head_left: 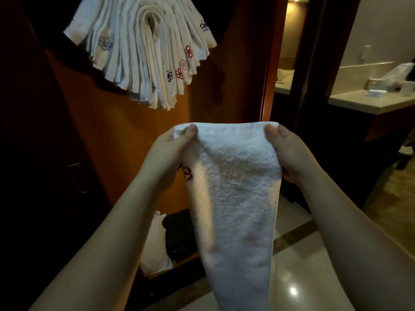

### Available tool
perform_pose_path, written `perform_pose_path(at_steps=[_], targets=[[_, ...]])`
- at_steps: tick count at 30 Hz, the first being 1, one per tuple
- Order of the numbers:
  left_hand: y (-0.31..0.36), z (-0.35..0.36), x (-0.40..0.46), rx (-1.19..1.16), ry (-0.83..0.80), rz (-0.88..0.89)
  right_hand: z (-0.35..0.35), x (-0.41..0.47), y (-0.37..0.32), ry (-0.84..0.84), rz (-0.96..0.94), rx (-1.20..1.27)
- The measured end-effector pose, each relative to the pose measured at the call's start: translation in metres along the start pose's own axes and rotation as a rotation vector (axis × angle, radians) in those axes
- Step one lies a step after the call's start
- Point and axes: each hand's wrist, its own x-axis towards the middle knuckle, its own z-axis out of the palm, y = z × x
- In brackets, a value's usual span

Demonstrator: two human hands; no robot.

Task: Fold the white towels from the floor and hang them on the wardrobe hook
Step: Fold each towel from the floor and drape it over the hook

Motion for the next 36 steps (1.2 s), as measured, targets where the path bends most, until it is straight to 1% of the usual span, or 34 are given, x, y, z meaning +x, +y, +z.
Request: perform_pose_path(at_steps=[3, 4, 6, 9, 11, 13, 16, 19, 21, 23, 25, 27, 28, 30, 31, 33, 36], targets=[[-0.002, 0.003, -0.003, -0.017, -0.043, -0.037, -0.01, -0.008, 0.015, -0.325, 0.222, 0.231], [-0.003, 0.003, -0.004, -0.01, -0.054, -0.045, -0.012, -0.011, 0.02, -0.396, 0.285, 0.276], [-0.007, 0.001, -0.003, 0.014, -0.072, -0.066, -0.015, -0.014, 0.033, -0.442, 0.355, 0.337], [-0.017, -0.007, 0.0, 0.043, -0.111, -0.131, -0.017, -0.012, 0.053, -0.393, 0.372, 0.436], [-0.031, -0.013, 0.004, 0.069, -0.149, -0.219, -0.016, -0.012, 0.073, -0.326, 0.409, 0.489], [-0.049, -0.019, 0.007, 0.106, -0.168, -0.329, -0.011, -0.017, 0.095, -0.272, 0.492, 0.517], [-0.078, -0.027, 0.007, 0.186, -0.204, -0.52, 0.002, -0.026, 0.127, -0.174, 0.664, 0.476], [-0.105, -0.027, 0.0, 0.253, -0.119, -0.62, 0.017, -0.036, 0.147, -0.04, 0.763, 0.394], [-0.118, -0.021, -0.01, 0.259, -0.034, -0.646, 0.027, -0.045, 0.152, 0.06, 0.764, 0.329], [-0.129, -0.011, -0.023, 0.249, 0.042, -0.631, 0.036, -0.057, 0.154, 0.185, 0.728, 0.224], [-0.137, 0.004, -0.039, 0.232, 0.161, -0.599, 0.048, -0.072, 0.149, 0.304, 0.676, 0.032], [-0.142, 0.022, -0.059, 0.274, 0.304, -0.538, 0.063, -0.089, 0.141, 0.36, 0.601, -0.168], [-0.144, 0.03, -0.069, 0.334, 0.357, -0.482, 0.07, -0.097, 0.137, 0.367, 0.554, -0.217], [-0.143, 0.044, -0.087, 0.42, 0.404, -0.361, 0.083, -0.109, 0.13, 0.358, 0.476, -0.238], [-0.143, 0.05, -0.094, 0.418, 0.407, -0.318, 0.089, -0.114, 0.128, 0.342, 0.449, -0.229], [-0.139, 0.062, -0.104, 0.354, 0.394, -0.287, 0.096, -0.122, 0.126, 0.277, 0.421, -0.193], [-0.13, 0.074, -0.112, 0.287, 0.32, -0.251, 0.102, -0.13, 0.118, 0.151, 0.424, -0.169]])
